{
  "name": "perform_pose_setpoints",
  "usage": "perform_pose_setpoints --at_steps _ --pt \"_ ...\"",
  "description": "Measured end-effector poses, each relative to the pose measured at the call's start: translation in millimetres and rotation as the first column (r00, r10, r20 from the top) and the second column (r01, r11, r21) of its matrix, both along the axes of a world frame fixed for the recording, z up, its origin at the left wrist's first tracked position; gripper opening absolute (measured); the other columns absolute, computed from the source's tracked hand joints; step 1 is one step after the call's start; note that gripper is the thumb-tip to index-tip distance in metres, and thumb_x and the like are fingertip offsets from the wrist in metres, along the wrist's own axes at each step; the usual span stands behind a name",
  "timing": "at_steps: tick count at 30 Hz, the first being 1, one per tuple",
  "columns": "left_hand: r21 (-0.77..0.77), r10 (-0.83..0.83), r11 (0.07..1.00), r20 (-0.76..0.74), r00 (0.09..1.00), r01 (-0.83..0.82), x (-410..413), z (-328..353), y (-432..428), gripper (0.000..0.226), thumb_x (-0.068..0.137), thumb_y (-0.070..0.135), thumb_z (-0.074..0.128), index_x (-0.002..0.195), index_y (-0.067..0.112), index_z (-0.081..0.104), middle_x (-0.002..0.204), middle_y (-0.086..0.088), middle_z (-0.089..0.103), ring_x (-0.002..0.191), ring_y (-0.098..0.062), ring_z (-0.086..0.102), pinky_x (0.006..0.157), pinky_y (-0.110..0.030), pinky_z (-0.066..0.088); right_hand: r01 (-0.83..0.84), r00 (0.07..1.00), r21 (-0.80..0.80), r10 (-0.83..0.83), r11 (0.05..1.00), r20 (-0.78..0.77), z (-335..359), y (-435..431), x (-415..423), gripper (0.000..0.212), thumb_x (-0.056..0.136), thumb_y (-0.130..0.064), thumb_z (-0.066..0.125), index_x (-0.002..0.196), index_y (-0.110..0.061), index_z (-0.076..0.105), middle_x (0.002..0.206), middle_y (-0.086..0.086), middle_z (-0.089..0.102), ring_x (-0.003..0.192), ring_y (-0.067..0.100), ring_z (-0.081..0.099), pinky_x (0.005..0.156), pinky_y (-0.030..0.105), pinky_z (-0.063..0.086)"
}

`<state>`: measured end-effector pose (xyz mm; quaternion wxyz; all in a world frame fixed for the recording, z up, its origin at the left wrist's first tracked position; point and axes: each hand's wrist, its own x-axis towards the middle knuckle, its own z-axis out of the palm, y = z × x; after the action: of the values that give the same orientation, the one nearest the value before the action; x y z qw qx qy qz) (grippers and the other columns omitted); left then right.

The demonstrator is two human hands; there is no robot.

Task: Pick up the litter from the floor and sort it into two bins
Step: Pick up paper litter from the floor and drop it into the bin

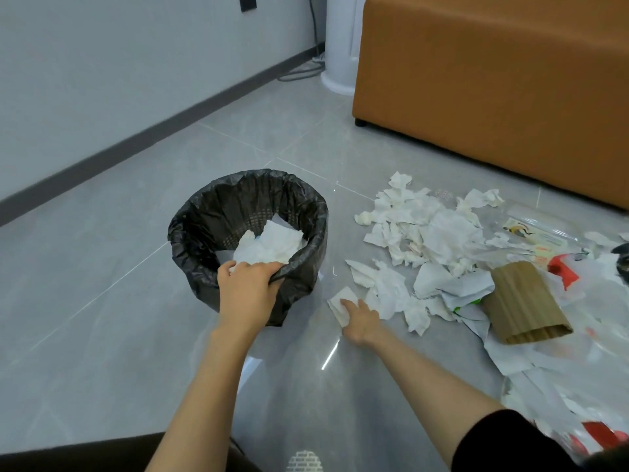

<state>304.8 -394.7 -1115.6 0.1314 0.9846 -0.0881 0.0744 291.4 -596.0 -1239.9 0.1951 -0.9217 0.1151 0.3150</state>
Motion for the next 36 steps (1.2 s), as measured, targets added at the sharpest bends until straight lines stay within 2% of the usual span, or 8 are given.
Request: perform_pose_setpoints --at_steps 7,12,15,18,23,32,34,36 --pt "-0.010 0.017 1.000 0.016 1.000 -0.017 7 -2 -2 0.018 0.092 0.034 0.055 0.099 0.030 0.071 0.088 0.004 0.072 0.091 -0.022 0.059 0.096 -0.034 0.021 -0.085 0.966 -0.137 0.115 0.987 0.230 -11 2 -22 0.036 0.091 -0.021 0.054 0.126 -0.016 0.050 0.128 0.011 0.045 0.116 0.031 0.043 0.095 0.036 0.043" --pt "0.022 -0.009 1.000 -0.007 1.000 0.009 10 -5 1 0.022 0.092 0.040 0.052 0.087 0.028 0.069 0.080 0.005 0.069 0.088 -0.019 0.058 0.089 -0.030 0.019 0.123 0.966 0.180 -0.159 0.976 0.203 -8 -2 -32 0.006 0.086 -0.010 0.059 0.086 -0.016 0.061 0.096 0.006 0.062 0.101 0.024 0.060 0.071 0.018 0.039" --pt "0.017 -0.034 0.999 -0.040 0.999 0.035 9 -5 1 0.022 0.093 0.042 0.050 0.093 0.032 0.070 0.085 0.007 0.070 0.091 -0.016 0.057 0.091 -0.029 0.016 0.331 0.857 0.352 -0.435 0.876 0.277 5 -12 -34 0.020 0.081 -0.011 0.064 0.064 -0.013 0.053 0.064 0.000 0.048 0.071 0.017 0.048 0.051 0.014 0.034" --pt "-0.023 -0.065 0.998 -0.085 0.994 0.063 7 -5 0 0.018 0.093 0.038 0.053 0.091 0.032 0.070 0.084 0.007 0.070 0.092 -0.017 0.057 0.095 -0.029 0.017 0.480 0.655 0.532 -0.689 0.697 0.311 42 -23 -25 0.017 0.080 -0.013 0.066 0.066 -0.014 0.056 0.060 -0.005 0.048 0.064 0.015 0.046 0.051 0.017 0.033" --pt "-0.029 -0.113 0.994 -0.161 0.980 0.110 0 0 -14 0.019 0.093 0.040 0.051 0.095 0.032 0.069 0.088 0.008 0.069 0.093 -0.014 0.056 0.099 -0.030 0.017 0.302 0.525 0.775 -0.775 0.556 0.351 132 -41 -2 0.017 0.075 -0.010 0.068 0.066 -0.002 0.056 0.065 0.005 0.048 0.066 0.016 0.048 0.067 0.028 0.047" --pt "-0.014 -0.250 0.967 -0.245 0.937 0.255 -20 8 -38 0.018 0.094 0.035 0.052 0.086 0.028 0.067 0.081 0.007 0.062 0.094 -0.013 0.055 0.104 -0.032 0.019 -0.037 0.740 0.985 -0.658 0.170 0.141 252 -22 7 0.010 0.087 0.003 0.059 0.081 -0.005 0.063 0.072 -0.001 0.066 0.073 0.010 0.063 0.077 0.026 0.054" --pt "-0.011 -0.273 0.960 -0.240 0.932 0.278 -22 7 -40 0.020 0.093 0.034 0.052 0.085 0.025 0.067 0.084 0.007 0.066 0.091 -0.013 0.055 0.102 -0.030 0.019 -0.010 0.761 0.968 -0.626 0.252 0.171 249 -15 7 0.008 0.087 0.000 0.059 0.094 -0.002 0.063 0.084 0.003 0.068 0.080 0.011 0.064 0.080 0.027 0.054" --pt "-0.020 -0.290 0.956 -0.225 0.930 0.293 -24 6 -41 0.018 0.093 0.033 0.052 0.094 0.027 0.070 0.094 0.008 0.070 0.093 -0.013 0.056 0.096 -0.027 0.016 0.057 0.777 0.874 -0.572 0.482 0.264 234 -13 6 0.018 0.088 -0.006 0.060 0.106 -0.006 0.064 0.101 0.007 0.066 0.092 0.015 0.064 0.087 0.031 0.055"
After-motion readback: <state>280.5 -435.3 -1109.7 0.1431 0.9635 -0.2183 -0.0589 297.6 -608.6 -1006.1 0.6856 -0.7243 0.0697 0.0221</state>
